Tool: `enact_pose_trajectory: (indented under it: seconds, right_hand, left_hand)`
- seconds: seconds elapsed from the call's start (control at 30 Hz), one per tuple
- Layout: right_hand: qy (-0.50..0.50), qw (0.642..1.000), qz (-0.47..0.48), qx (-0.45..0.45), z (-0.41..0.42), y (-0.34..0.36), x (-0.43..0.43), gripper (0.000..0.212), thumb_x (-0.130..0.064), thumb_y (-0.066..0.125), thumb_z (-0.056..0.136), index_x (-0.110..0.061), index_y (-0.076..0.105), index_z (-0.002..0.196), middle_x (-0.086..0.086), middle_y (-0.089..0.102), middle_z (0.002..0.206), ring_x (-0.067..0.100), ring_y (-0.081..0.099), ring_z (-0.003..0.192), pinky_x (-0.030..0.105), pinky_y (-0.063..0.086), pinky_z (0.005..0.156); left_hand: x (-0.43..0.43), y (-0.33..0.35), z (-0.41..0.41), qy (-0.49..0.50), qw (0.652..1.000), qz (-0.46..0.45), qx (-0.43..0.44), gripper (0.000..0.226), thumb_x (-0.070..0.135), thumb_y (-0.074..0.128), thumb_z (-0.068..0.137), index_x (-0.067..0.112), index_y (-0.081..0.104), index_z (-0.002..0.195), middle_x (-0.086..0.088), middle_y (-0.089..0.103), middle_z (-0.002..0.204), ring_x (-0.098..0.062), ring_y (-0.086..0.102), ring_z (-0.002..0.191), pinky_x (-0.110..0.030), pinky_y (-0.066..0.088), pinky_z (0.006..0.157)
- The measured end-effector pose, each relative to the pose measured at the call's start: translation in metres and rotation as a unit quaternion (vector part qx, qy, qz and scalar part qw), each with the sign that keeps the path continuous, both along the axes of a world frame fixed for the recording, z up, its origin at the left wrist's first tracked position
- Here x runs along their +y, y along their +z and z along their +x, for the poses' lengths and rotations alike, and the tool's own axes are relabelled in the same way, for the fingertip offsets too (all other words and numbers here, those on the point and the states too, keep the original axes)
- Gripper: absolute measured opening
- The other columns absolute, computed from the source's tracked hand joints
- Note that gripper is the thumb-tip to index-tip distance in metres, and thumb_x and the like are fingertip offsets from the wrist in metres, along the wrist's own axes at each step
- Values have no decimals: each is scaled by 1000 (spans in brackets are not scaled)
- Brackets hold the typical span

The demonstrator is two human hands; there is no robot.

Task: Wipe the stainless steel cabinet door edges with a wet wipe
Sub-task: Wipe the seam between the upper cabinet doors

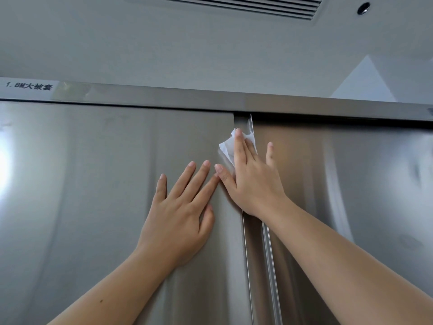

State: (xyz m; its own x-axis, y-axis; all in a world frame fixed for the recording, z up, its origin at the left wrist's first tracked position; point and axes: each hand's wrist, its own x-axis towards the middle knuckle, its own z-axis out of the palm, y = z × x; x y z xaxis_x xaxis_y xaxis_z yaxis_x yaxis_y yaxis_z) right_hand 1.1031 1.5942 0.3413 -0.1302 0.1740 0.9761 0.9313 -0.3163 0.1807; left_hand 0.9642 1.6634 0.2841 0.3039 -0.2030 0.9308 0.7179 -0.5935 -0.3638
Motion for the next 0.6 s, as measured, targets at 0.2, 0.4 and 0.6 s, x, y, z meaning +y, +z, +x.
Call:
enact_pose_trajectory:
  seconds: [0.2, 0.4, 0.6]
  right_hand:
    - [-14, 1000, -15, -6, 2, -1, 1, 77, -58, -2, 85, -15, -11, 148, 1, -11, 157, 13, -6, 144, 45, -13, 111]
    - [-16, 999, -32, 14, 1, 30, 4, 70, -55, 12, 95, -16, -12, 148, 1, -7, 158, 13, -7, 144, 42, -13, 112]
    - [-21, 999, -32, -4, -1, 35, 3, 74, -55, 13, 94, -11, -11, 148, 8, -7, 158, 19, -6, 145, 36, -12, 113]
  left_hand:
    - [-1, -1, -1, 3, 1000, 2, -1, 57, 31, 29, 87, 18, 41, 141, -2, 37, 147, -25, 35, 135, -58, 35, 99]
    - [1, -2, 0, -1, 1000, 15, -6, 56, 30, 31, 86, 17, 45, 138, -3, 39, 145, -27, 37, 133, -59, 35, 97]
    - [1, -3, -1, 1, 1000, 6, -23, 57, 31, 32, 85, 11, 50, 135, -4, 41, 144, -26, 38, 132, -58, 35, 98]
